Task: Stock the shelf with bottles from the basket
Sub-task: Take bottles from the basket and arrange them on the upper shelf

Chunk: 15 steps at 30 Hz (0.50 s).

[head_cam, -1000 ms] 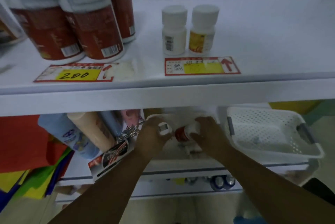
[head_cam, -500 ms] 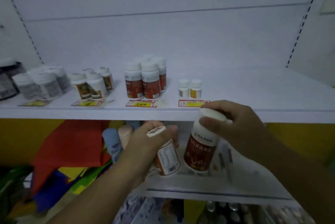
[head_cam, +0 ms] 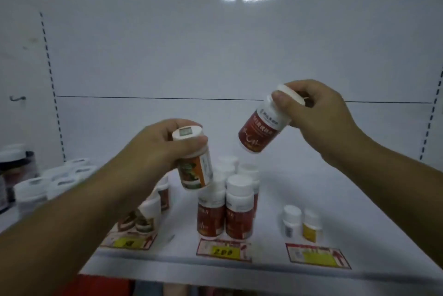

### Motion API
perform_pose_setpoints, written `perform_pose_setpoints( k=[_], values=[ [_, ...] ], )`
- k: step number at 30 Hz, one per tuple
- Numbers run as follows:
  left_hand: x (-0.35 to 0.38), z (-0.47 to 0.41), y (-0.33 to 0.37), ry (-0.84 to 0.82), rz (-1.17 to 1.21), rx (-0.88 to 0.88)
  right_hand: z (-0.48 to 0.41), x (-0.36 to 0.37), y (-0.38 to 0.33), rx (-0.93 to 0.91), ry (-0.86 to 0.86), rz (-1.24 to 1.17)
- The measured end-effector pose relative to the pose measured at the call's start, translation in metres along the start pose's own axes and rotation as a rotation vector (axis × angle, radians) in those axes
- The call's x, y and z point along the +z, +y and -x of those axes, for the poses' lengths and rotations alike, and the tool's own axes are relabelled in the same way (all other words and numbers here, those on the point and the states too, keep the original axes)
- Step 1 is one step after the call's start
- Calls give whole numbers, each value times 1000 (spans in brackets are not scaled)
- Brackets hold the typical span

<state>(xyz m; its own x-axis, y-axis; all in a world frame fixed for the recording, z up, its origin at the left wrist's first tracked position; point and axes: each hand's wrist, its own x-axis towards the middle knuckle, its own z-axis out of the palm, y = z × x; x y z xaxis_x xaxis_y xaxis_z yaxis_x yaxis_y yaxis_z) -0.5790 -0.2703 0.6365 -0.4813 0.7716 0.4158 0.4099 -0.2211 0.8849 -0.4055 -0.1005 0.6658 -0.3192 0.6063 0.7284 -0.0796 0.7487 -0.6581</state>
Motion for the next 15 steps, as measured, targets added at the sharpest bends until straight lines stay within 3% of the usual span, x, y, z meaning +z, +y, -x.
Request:
perform_pose_setpoints(
  k=[4, 9, 15],
  values=[
    [-26, -42, -14, 49, -5, 4, -55, 50, 30, 15, 32, 184],
    [-31, -78, -36, -49, -50, -8, -88, 72, 73, 271, -206, 502],
    [-22, -97, -45, -140, -61, -44, -62, 74, 105, 535, -506, 399]
  ],
)
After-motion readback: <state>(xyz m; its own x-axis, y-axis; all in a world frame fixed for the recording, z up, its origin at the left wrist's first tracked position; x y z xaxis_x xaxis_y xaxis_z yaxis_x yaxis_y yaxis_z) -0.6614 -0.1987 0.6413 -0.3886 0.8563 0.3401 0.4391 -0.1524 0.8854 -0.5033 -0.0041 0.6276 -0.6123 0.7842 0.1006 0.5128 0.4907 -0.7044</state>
